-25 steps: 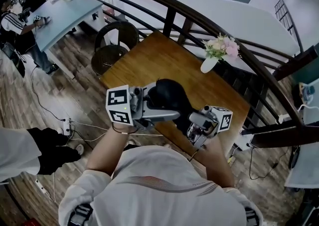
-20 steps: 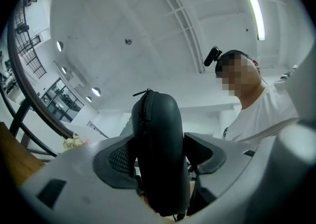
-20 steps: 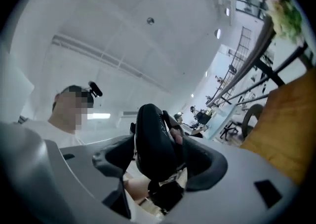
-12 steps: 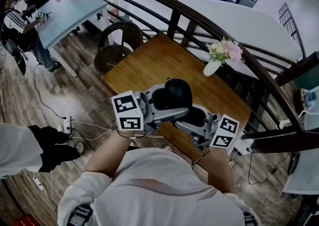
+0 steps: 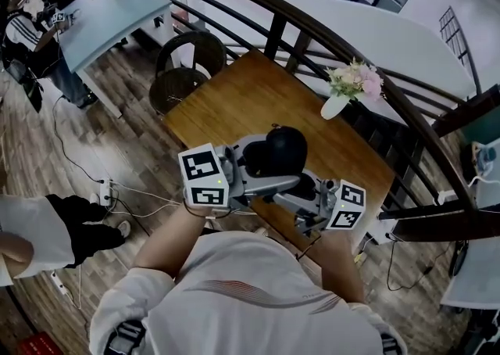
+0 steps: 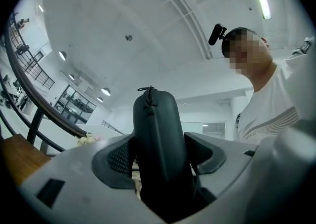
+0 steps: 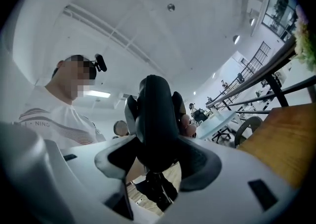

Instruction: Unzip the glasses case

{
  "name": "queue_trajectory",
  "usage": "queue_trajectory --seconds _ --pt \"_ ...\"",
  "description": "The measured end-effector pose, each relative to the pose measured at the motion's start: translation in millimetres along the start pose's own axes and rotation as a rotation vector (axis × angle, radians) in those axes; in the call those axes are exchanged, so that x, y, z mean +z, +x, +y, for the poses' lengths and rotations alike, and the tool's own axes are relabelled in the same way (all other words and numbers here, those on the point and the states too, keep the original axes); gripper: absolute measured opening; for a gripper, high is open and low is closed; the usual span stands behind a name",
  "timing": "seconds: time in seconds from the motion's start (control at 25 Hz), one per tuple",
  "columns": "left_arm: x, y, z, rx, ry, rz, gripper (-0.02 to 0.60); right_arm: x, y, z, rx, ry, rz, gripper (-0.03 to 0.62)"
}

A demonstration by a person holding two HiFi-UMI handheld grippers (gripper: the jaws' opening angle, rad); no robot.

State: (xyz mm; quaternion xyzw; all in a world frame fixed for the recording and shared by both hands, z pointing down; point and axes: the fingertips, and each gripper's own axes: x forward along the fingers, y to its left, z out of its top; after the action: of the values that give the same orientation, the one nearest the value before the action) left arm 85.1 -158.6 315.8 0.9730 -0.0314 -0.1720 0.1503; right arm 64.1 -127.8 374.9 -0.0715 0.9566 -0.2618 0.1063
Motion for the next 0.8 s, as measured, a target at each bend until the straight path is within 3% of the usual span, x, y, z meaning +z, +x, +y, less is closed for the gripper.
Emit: queue_trajectory --seconds 0.28,0.4,0.48,0.6,0.72,0.8 --pt "-10 2 0 -0.024 -0.009 0.047 0.288 -10 3 -4 -0.02 -0.04 0.064 0.304" --pt "-12 1 9 0.043 0.06 0.102 0.282 -14 -10 -18 -0.11 -0.1 0.13 0.313" --pt "-17 -3 23 0.123 0.117 0.171 0.281 -10 -31 -34 -0.2 -0.143 0.164 0.321" --pt "-35 -15 43 0.218 0.235 0.329 0.281 18 -58 -46 -0.316 -0.184 0.135 0.298" --pt "-59 -21 55 0.251 0.353 0.477 0.281 57 -63 -42 -0.371 -0.215 0.088 0.22" --pt "-71 -20 57 0.25 0.403 0.552 0.281 75 -53 -35 -0.359 -0.227 0.092 0.178"
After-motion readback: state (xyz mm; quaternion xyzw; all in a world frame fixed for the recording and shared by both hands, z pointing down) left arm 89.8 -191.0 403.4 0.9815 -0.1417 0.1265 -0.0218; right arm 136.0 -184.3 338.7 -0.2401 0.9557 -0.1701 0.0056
